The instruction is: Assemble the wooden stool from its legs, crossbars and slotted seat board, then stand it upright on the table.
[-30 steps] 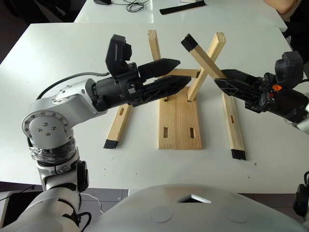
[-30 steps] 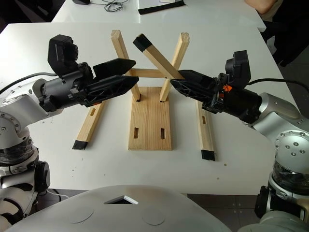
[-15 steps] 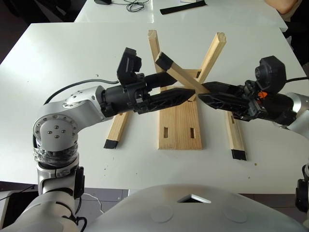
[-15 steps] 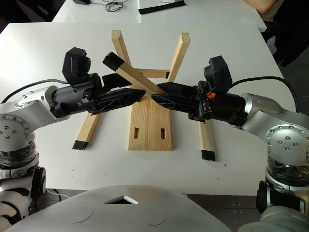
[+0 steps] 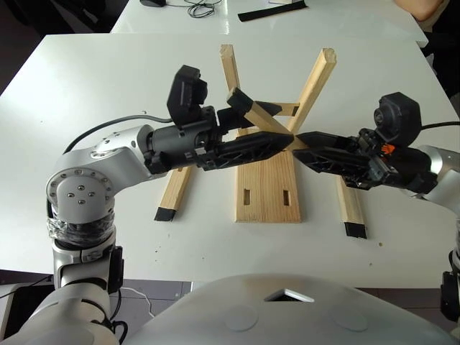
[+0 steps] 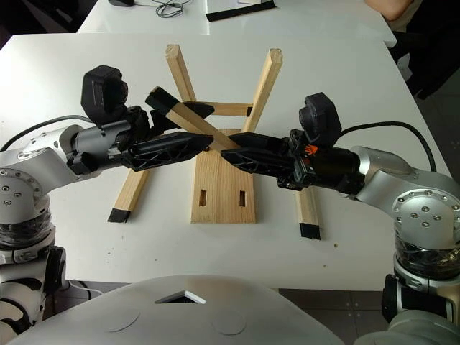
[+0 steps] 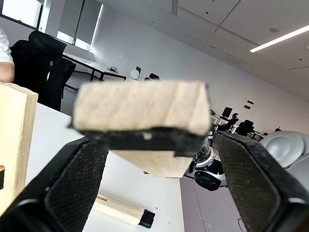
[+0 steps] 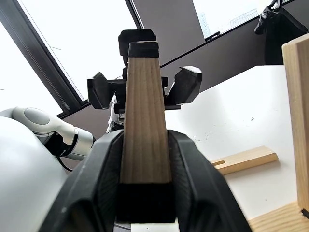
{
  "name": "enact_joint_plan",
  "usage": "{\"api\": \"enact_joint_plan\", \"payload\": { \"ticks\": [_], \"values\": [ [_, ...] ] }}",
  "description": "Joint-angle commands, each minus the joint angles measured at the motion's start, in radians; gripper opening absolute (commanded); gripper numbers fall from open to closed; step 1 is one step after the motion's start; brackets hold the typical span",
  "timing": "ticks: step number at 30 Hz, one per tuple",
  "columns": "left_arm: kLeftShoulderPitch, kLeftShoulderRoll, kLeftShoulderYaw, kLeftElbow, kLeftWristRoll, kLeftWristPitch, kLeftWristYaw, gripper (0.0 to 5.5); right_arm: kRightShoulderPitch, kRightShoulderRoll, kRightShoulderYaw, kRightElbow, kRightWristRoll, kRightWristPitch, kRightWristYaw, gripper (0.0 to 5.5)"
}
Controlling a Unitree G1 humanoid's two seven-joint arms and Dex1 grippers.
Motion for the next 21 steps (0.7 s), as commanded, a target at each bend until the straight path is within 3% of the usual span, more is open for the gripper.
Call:
{"api": "enact_joint_plan", "payload": {
  "ticks": [1,17,21],
  "values": [
    [-0.003,0.026,0.001,-0.021,-0.03,-0.003,0.013,3.9,-0.002,-0.017,0.001,0.002,0.017,0.005,-0.004,1.3],
    [-0.018,0.036,-0.028,-0.042,-0.053,-0.02,0.027,1.53,0.004,-0.039,0.012,-0.007,0.019,0.012,0.011,1.3],
    [-0.007,0.043,-0.033,-0.048,-0.046,-0.023,0.025,1.3,-0.001,-0.047,0.014,0.0,0.013,0.015,0.022,1.3]
  ]
}}
